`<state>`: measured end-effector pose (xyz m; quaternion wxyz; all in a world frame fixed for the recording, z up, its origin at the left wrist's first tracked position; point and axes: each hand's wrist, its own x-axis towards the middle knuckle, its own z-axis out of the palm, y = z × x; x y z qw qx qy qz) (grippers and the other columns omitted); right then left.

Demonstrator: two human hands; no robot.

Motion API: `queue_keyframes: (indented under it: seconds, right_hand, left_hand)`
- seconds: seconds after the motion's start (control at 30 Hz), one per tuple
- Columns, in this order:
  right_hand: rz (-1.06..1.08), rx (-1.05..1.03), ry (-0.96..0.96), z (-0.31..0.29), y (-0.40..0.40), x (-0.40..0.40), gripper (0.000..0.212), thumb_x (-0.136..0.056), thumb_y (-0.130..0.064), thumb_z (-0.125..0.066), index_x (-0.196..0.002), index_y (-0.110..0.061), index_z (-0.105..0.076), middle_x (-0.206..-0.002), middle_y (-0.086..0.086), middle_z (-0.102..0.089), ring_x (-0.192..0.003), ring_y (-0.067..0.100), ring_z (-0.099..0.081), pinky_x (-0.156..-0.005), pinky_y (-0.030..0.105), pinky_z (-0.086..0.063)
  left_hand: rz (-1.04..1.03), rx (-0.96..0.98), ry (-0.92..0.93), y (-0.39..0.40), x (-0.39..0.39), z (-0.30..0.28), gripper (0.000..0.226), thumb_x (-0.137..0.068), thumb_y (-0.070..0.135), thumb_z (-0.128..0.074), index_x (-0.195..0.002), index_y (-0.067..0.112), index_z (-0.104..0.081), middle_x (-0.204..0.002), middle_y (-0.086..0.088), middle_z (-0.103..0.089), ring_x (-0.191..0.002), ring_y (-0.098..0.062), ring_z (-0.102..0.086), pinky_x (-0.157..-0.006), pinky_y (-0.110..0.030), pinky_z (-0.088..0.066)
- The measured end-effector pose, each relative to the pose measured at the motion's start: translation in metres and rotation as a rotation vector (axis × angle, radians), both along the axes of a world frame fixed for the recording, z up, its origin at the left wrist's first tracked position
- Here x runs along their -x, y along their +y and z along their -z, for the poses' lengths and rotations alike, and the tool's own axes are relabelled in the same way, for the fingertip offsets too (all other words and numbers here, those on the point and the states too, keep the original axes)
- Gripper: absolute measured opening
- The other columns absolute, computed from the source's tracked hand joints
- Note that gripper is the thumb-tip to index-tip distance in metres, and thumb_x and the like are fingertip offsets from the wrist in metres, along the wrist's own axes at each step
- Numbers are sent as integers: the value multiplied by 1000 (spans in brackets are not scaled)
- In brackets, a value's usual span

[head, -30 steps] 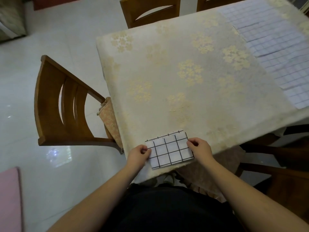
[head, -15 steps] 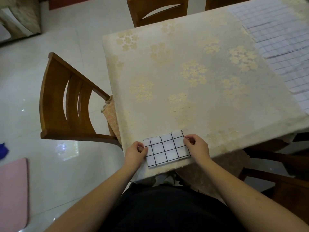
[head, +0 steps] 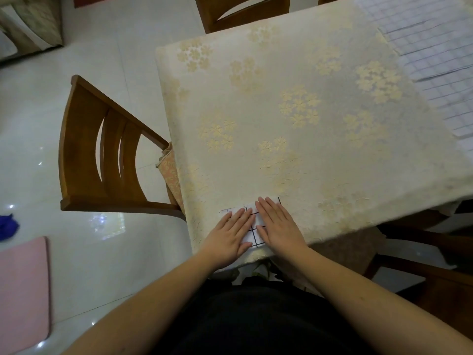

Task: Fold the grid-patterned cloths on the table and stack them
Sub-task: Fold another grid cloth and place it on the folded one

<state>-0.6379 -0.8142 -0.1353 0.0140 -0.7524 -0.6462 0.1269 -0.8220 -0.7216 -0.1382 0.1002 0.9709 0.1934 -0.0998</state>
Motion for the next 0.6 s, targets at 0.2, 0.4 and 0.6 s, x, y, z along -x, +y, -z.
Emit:
queue_keyframes:
  seconds: [0.2,0.4,0.6]
  right_hand:
    - [43,171,11,6,3,-1,68,-95,-47,-26,-149,-6,-28,-157,11,-31,-145,21,-25,-116,35,-5]
    - [79,150,55,10,2,-1,69,-96,-48,-30,-152,-10,-17,-160,9,-22,-147,19,-20,-119,32,0]
    - [135,86,66,16,-2,-1,75,-95,-53,-31,-155,-16,-6,-163,7,-1,-150,20,-3,-120,36,-4]
  left_hand:
    - [29,17,91,9,-7,5,68,-101,56,-15,-155,18,0,-163,-2,5,-150,-20,6,-121,-38,7]
    - [13,40,72,12,-4,7,70,-99,59,-24,-155,17,-17,-163,-4,-12,-150,-23,-11,-119,-40,-8]
    - [-160,70,176,15,4,3,96,-88,78,-25,-156,15,-4,-164,-7,-1,-151,-23,-1,-119,-42,-2]
